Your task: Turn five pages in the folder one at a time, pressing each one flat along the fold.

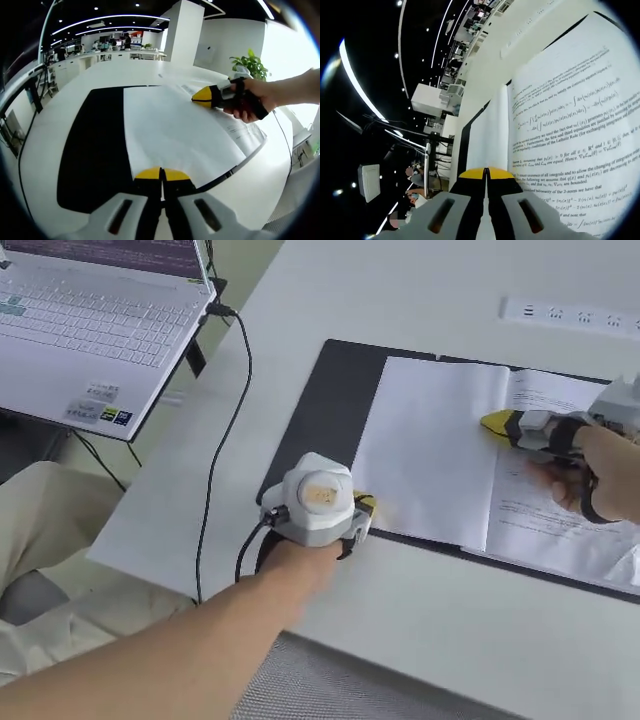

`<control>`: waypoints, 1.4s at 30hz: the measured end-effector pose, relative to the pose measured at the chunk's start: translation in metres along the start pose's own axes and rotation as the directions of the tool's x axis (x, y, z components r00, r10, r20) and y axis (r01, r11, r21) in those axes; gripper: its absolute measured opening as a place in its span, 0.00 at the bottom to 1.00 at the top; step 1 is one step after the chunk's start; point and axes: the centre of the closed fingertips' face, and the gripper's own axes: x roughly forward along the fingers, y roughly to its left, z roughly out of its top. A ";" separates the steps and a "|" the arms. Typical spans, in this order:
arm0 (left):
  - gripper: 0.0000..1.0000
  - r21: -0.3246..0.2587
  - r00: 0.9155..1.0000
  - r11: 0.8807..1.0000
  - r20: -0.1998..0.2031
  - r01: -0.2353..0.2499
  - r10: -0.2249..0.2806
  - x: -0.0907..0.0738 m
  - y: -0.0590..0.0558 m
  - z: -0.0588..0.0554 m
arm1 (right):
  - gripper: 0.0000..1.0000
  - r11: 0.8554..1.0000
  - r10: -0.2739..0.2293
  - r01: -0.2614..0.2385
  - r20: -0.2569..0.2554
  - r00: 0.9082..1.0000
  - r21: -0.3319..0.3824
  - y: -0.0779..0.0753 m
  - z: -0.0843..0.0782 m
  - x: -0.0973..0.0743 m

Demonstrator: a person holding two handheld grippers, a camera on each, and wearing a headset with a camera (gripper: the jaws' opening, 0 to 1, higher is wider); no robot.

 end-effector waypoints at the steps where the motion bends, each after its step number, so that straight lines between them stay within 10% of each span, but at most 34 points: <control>1: 0.00 0.001 1.000 1.000 0.000 0.001 -0.001 0.000 0.000 0.000 | 0.00 1.000 -0.001 0.001 -0.027 1.000 -0.009 0.000 -0.008 -0.002; 30: 0.00 0.023 1.000 1.000 -0.018 0.017 -0.017 0.000 0.000 0.000 | 0.00 0.999 0.042 -0.041 -0.180 0.983 0.012 0.011 -0.156 -0.059; 42: 0.00 0.052 0.997 0.999 -0.078 0.011 -0.007 -0.017 -0.005 -0.005 | 0.00 0.996 0.094 -0.094 -0.086 0.992 0.009 0.037 -0.170 -0.086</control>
